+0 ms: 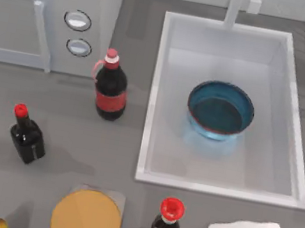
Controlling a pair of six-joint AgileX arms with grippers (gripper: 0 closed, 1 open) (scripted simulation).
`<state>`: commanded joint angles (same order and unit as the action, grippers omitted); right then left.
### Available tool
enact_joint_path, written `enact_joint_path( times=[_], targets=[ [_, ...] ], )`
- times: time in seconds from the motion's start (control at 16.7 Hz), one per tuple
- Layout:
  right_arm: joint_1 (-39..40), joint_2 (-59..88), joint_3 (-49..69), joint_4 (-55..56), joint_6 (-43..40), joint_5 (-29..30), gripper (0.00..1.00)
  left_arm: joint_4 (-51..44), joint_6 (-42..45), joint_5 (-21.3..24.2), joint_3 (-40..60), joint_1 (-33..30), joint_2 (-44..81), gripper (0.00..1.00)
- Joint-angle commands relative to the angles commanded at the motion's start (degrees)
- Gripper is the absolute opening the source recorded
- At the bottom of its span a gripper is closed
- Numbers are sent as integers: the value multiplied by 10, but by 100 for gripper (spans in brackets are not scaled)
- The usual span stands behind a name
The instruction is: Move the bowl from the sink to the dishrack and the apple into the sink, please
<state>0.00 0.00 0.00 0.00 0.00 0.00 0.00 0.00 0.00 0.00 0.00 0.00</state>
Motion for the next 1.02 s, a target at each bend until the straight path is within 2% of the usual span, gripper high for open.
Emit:
enact_joint_path(
  times=[0.24,0.48,0.72,1.02],
  targets=[
    [3,14,16,-10,5,1,100,0,0,0,0,0,0,100],
    [22,107,109,-70,36,6,100,0,0,0,0,0,0,100],
    [57,276,270,-165,87,10,100,0,0,0,0,0,0,100],
    [116,562,541,-313,163,16,100,0,0,0,0,0,0,100]
  ],
)
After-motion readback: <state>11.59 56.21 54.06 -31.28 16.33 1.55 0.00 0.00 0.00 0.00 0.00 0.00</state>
